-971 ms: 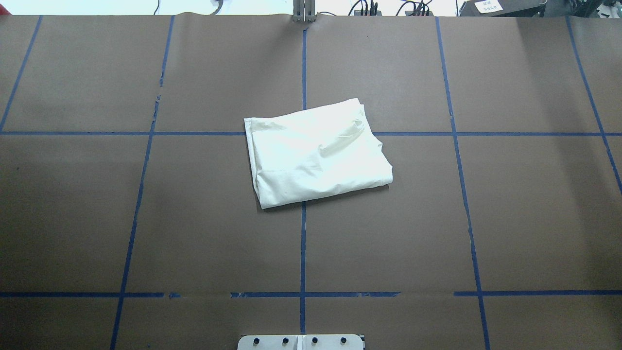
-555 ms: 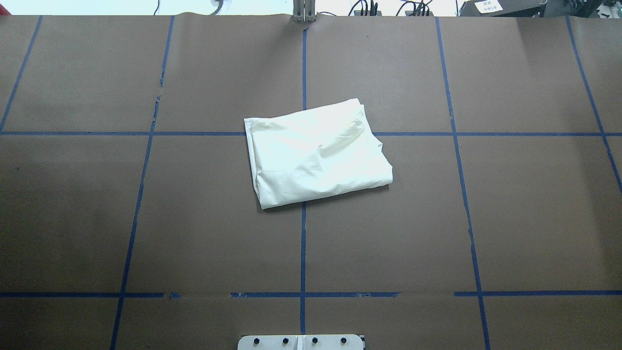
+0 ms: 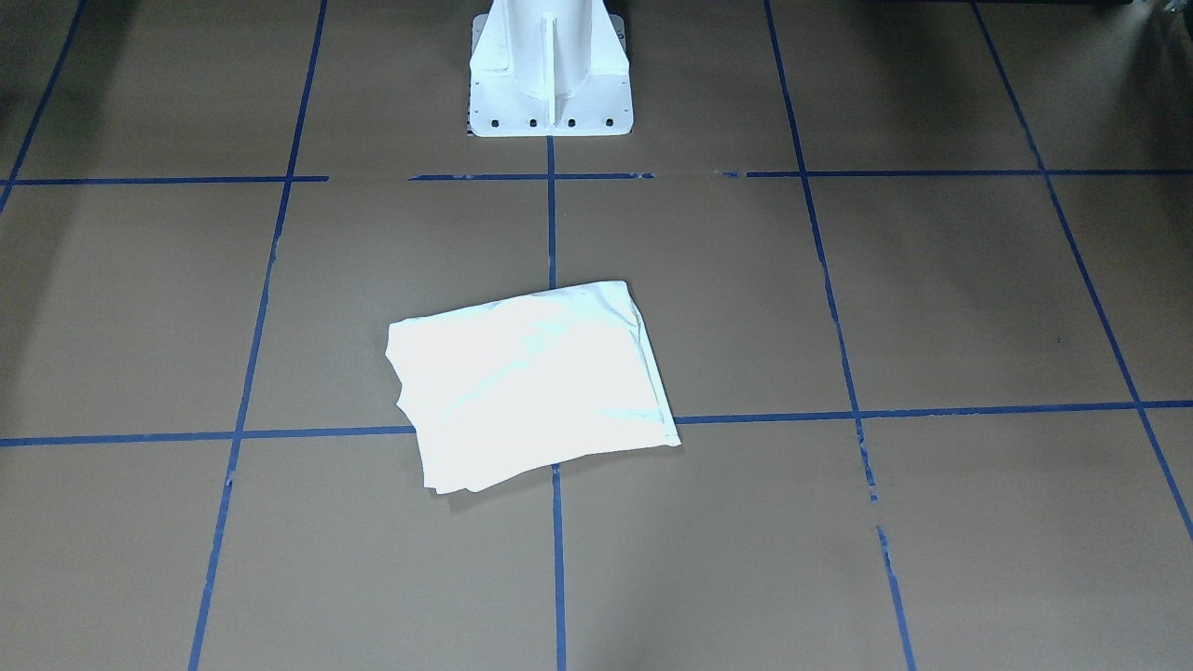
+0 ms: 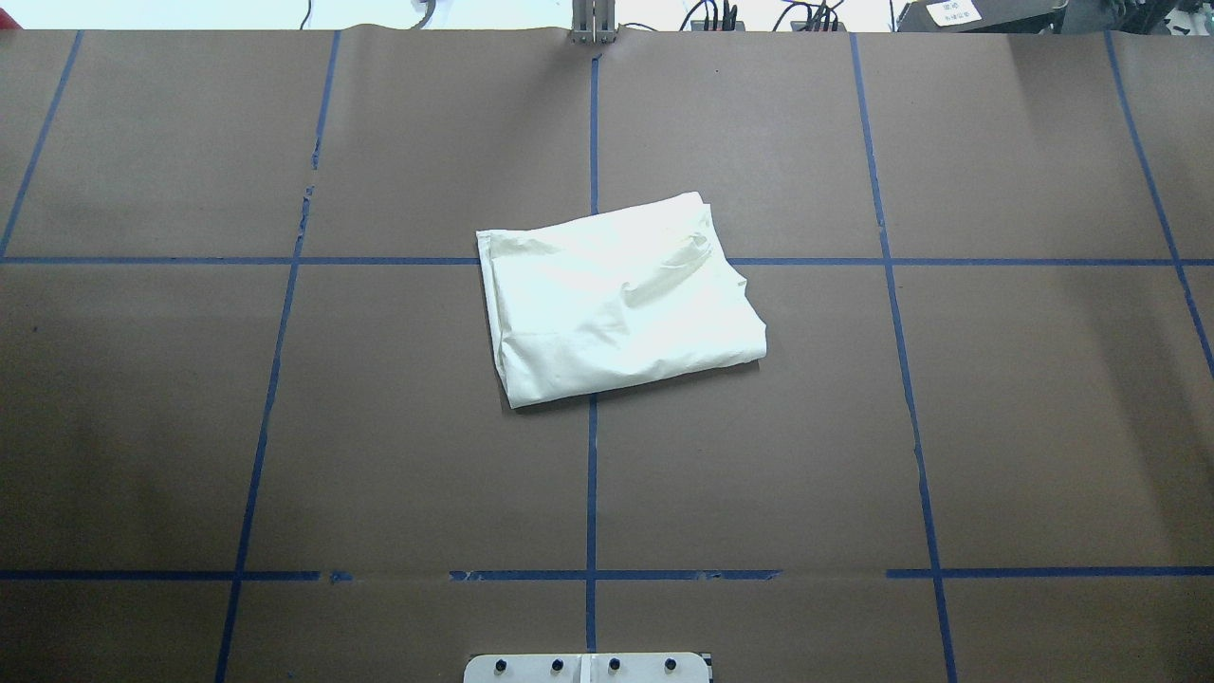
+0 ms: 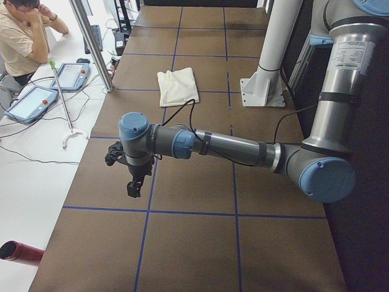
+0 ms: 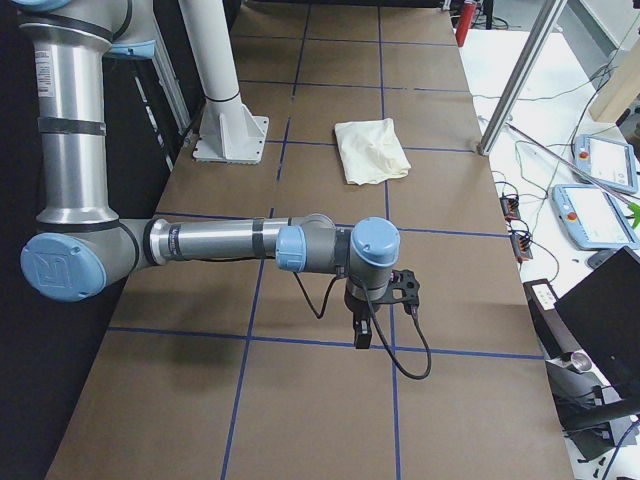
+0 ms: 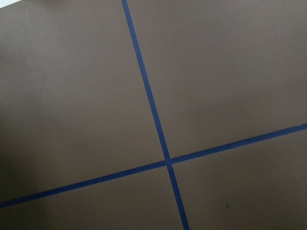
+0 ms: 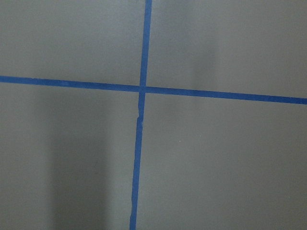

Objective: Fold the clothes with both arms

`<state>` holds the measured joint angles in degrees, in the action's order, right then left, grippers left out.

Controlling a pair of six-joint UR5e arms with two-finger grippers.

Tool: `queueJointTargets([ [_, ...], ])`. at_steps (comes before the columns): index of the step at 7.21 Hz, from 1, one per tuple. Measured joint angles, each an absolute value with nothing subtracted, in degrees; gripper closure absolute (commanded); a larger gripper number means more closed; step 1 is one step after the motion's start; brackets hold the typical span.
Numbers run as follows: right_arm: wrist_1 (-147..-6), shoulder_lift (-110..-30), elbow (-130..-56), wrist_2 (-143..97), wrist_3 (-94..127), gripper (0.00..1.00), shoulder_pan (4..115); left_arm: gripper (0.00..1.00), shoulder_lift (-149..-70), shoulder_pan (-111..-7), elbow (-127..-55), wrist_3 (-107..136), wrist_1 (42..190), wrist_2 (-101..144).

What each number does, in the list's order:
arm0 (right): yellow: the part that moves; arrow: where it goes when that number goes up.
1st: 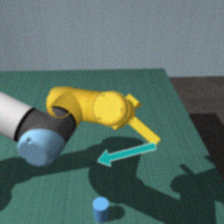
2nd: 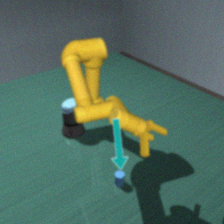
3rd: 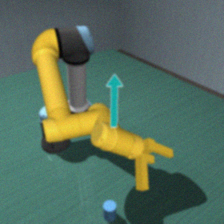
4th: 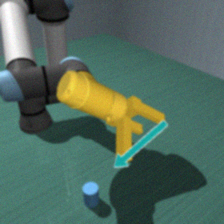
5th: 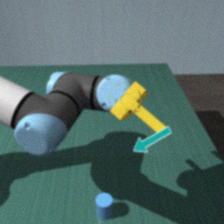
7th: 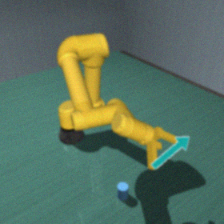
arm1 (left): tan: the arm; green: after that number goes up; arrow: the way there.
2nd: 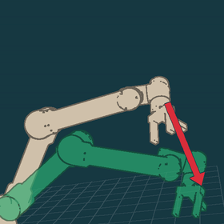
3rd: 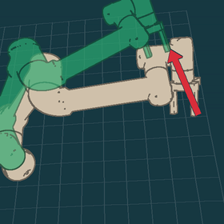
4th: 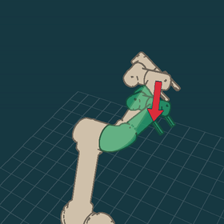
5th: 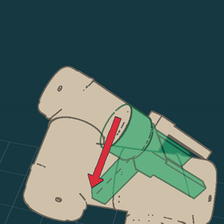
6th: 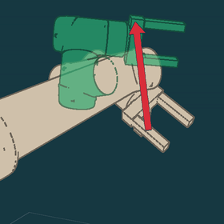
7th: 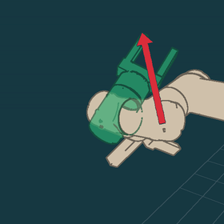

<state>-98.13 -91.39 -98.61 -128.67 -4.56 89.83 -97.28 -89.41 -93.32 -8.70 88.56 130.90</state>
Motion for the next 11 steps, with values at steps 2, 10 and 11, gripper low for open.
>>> queueJointTargets([
  [2,-100.9,-92.8,-101.4,-125.6,-4.8,0.00,88.5,0.00,-96.3,-89.3,-94.3,-8.6,88.3,131.0],
  [10,-101.3,-94.3,-101.5,-125.6,-4.3,0.00,88.2,0.00,-94.1,-88.9,-94.9,-8.1,88.3,130.9],
  [11,-101.3,-94.3,-101.4,-125.6,-4.3,0.00,88.2,0.00,-93.8,-88.8,-95.2,-8.2,88.3,130.8],
])
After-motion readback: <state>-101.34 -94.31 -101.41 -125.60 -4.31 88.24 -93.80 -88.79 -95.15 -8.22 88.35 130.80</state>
